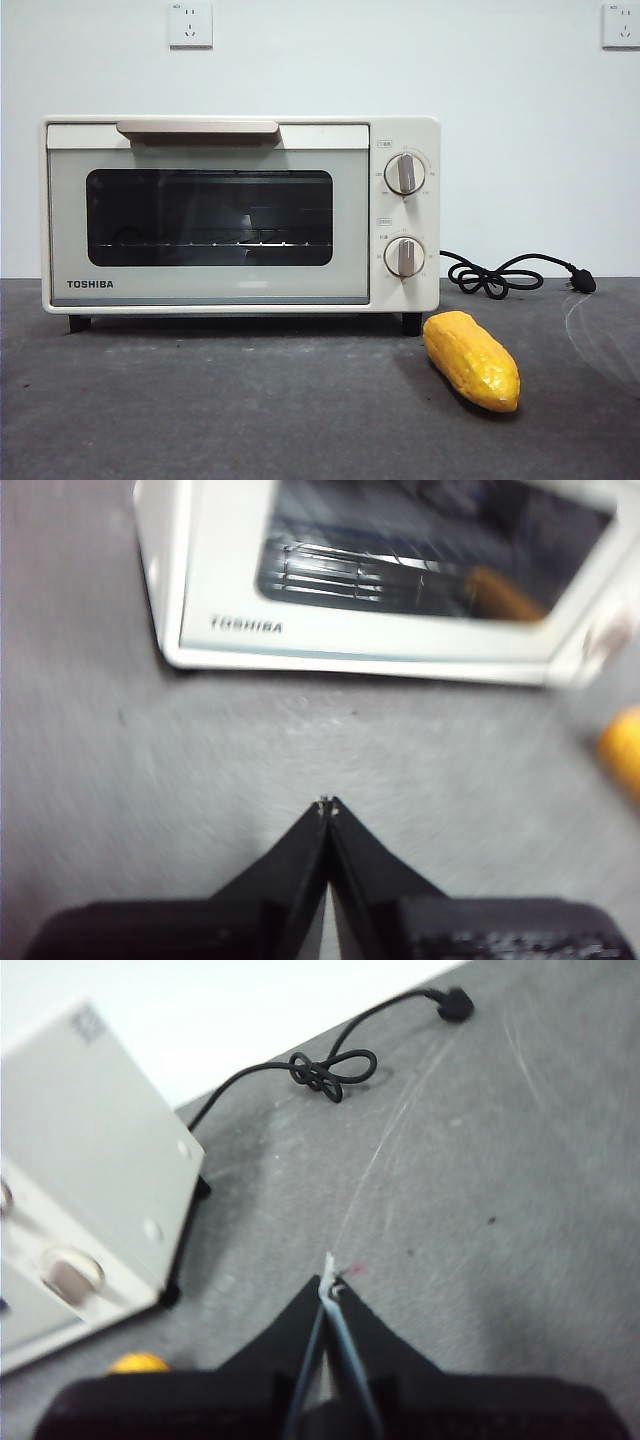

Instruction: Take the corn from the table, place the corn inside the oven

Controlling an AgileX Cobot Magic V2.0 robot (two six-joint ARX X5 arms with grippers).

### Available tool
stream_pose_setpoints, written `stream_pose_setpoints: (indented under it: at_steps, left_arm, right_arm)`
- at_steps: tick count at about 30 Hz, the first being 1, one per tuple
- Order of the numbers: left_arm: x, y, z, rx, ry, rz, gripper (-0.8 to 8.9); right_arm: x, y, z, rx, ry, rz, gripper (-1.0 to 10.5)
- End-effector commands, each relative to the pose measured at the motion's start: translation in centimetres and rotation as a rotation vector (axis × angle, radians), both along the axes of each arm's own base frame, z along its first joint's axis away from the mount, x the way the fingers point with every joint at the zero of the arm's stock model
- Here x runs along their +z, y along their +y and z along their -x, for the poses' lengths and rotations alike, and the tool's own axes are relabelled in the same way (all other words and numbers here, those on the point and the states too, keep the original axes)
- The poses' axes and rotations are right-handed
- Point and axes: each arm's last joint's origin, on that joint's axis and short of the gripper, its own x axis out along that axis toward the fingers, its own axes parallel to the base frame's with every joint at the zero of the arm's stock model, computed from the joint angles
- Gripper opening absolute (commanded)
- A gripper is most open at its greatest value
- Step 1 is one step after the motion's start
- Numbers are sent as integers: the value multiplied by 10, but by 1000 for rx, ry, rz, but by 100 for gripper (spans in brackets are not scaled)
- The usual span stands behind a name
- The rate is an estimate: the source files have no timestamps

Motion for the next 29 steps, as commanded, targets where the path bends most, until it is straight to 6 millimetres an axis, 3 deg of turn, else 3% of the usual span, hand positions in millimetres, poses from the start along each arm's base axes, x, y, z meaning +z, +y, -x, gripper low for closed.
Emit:
stream_pose_setpoints:
  at_steps: [1, 7, 12, 22, 29]
  left_arm:
    - [-2, 0, 0, 56, 66, 163, -4]
    - [4, -3, -1, -35, 29, 223, -4]
    - [32, -5, -2, -125, -116, 341, -4]
    - [146, -5, 6, -172, -390, 312, -4]
    - [228, -6, 6, -223, -488, 237, -4]
  right_arm:
    - [-2, 0, 0, -19, 6, -114, -11]
    - [2, 3, 0, 94, -16, -158, 3]
    - [22, 6, 3, 185, -82, -169, 107]
    - [122, 6, 23, 243, -298, -102, 107]
    - [195, 11, 19, 414, -347, -66, 139]
